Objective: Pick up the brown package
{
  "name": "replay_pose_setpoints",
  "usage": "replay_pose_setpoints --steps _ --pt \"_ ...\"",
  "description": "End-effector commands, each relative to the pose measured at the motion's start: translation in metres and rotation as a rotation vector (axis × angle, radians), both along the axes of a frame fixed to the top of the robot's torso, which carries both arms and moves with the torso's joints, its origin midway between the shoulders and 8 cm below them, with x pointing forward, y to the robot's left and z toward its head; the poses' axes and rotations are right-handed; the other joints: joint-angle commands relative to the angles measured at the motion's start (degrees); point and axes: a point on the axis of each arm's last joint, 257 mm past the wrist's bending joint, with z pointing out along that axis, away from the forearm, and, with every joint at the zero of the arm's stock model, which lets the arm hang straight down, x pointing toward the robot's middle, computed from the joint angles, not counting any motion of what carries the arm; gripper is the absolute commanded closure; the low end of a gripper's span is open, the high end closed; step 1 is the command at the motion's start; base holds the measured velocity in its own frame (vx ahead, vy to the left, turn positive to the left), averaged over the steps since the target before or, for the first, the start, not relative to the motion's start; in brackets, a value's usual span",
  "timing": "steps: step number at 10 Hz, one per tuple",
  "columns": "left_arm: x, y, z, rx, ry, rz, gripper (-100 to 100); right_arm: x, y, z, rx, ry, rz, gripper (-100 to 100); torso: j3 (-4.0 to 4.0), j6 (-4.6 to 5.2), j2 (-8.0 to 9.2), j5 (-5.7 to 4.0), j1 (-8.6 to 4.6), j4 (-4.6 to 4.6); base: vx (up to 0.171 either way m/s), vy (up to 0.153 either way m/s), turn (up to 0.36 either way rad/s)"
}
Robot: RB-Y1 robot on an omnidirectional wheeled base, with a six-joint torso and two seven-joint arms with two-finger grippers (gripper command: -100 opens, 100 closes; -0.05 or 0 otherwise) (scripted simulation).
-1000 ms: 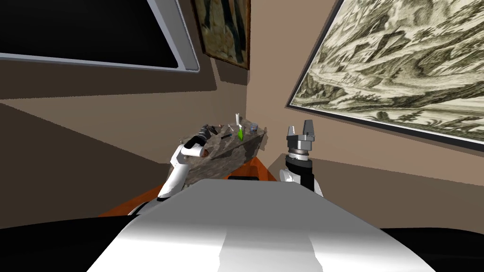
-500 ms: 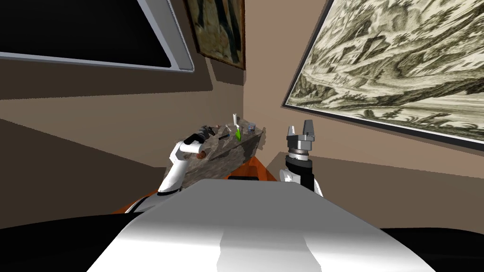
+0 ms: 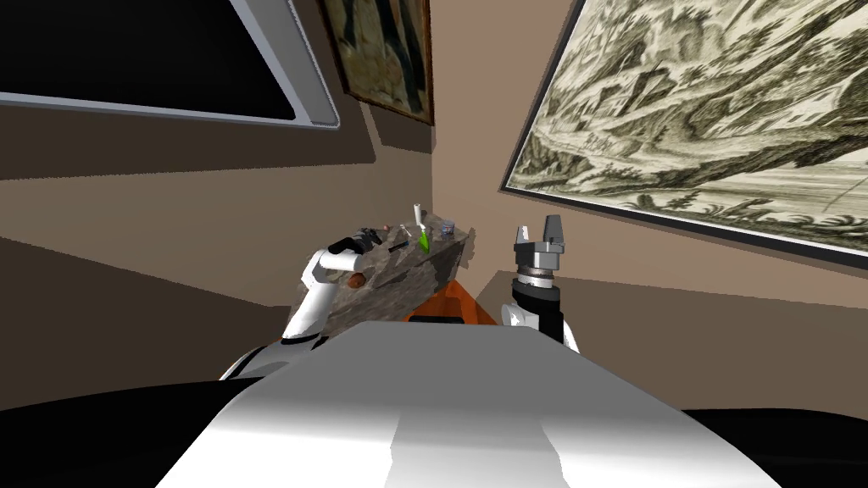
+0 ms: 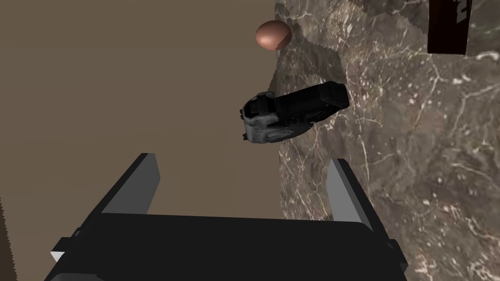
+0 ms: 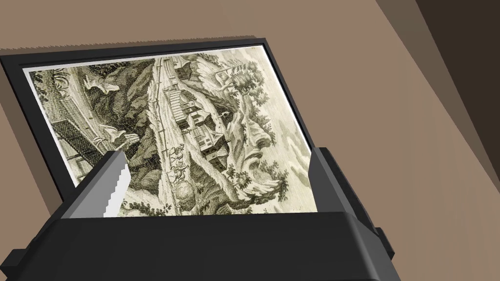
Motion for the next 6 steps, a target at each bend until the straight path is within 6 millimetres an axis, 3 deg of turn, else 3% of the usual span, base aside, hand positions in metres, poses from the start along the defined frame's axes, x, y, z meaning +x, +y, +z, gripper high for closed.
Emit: replay_pose_setpoints --steps 1,6 --pt "0.003 0.015 -0.003 -0.029 0.032 0.042 -100 0.0 0.0 0.0 0.0 0.0 0.0 0 0.0 0.0 0.0 0.0 0.0 0.0 0.004 -0.005 -0.151" --pt "-0.007 0.034 -0.022 -0.068 0.132 0.111 -100 0.0 0.0 0.0 0.0 0.0 0.0 0 -0.01 0.0 -0.03 0.0 0.01 -0.01 0.006 0.001 -0.08"
